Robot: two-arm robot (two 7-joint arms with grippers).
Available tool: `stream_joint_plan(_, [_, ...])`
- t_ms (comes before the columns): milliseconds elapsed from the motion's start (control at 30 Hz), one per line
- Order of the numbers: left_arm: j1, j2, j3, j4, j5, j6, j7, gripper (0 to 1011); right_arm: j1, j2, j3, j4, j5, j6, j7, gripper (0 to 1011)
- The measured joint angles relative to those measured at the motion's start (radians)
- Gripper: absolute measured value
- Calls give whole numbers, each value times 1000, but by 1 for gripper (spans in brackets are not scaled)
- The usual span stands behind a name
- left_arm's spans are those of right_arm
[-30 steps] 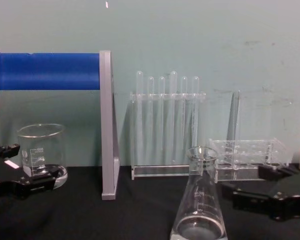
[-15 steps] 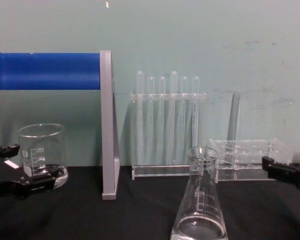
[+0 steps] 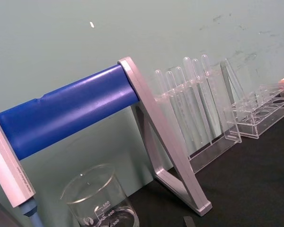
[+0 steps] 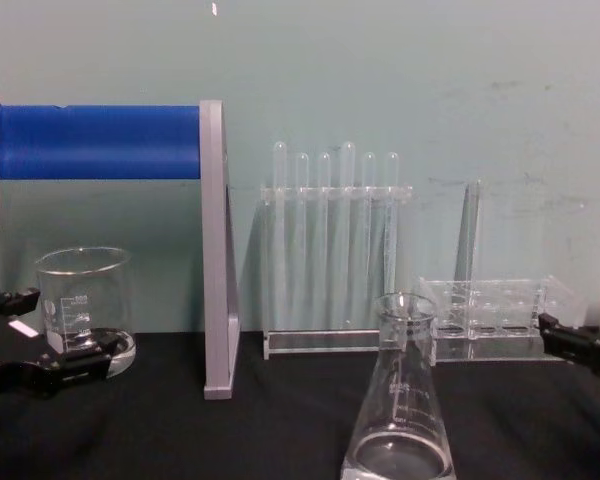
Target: Grasp the erlenmeyer flask with one hand, shake it three times, then place it back.
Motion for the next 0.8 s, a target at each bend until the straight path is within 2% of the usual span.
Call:
stream_joint_plan(267, [0,0,0,0,0,0,0,1001,2,-12,11,9,-28,1,-1,1003])
stream_joint_plan(800, [0,0,0,0,0,0,0,1001,1,-10,9,9,-25,2,0,1002])
